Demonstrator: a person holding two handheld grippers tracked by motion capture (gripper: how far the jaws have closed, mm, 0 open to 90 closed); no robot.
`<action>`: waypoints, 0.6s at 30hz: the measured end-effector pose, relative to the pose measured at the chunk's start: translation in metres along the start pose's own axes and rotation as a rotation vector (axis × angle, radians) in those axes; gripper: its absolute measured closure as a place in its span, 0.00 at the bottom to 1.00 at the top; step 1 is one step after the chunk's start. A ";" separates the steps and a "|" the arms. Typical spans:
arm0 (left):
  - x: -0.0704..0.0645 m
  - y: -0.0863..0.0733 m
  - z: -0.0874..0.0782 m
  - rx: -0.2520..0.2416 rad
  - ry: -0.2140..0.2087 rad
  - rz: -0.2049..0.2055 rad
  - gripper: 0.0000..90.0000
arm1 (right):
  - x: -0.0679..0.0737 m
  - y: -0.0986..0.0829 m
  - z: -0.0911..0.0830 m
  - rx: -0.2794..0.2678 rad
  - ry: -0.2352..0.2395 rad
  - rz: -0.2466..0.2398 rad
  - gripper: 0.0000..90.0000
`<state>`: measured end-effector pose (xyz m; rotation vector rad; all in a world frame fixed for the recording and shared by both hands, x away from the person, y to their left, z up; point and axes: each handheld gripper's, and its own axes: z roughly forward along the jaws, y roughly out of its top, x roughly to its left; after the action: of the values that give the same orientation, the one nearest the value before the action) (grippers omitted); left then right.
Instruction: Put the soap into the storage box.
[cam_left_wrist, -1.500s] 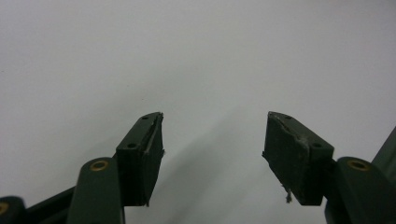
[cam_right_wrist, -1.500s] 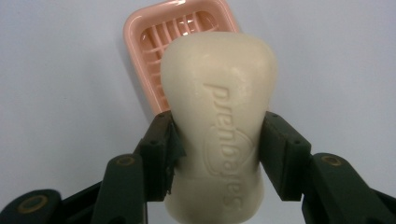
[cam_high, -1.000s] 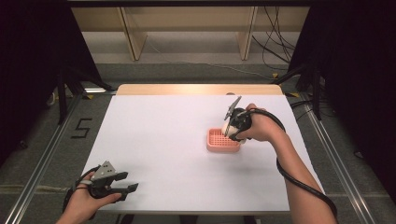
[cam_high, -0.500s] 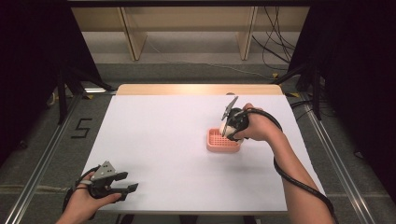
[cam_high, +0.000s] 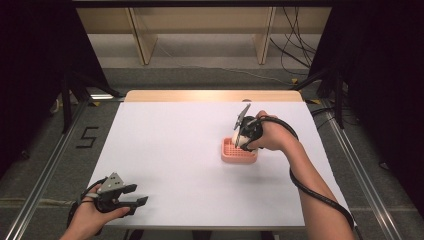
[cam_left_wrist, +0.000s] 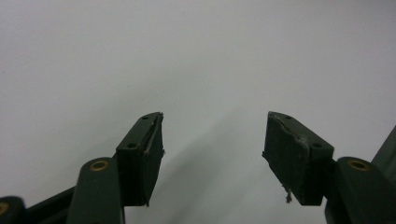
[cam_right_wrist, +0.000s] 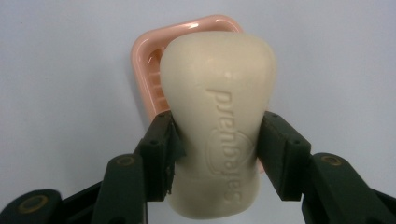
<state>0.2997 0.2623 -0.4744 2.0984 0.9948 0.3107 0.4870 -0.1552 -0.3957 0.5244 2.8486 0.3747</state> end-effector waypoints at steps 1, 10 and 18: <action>0.000 0.000 0.000 0.000 0.000 0.000 0.41 | 0.000 0.001 0.001 -0.003 0.003 -0.005 0.56; 0.000 0.000 0.000 -0.001 0.000 0.000 0.41 | 0.001 0.005 0.004 0.001 0.007 -0.010 0.56; 0.000 0.000 0.000 -0.003 0.001 -0.002 0.41 | 0.001 0.006 0.007 -0.003 0.004 -0.016 0.56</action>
<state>0.2997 0.2625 -0.4741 2.0945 0.9957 0.3121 0.4894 -0.1481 -0.4004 0.5001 2.8542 0.3775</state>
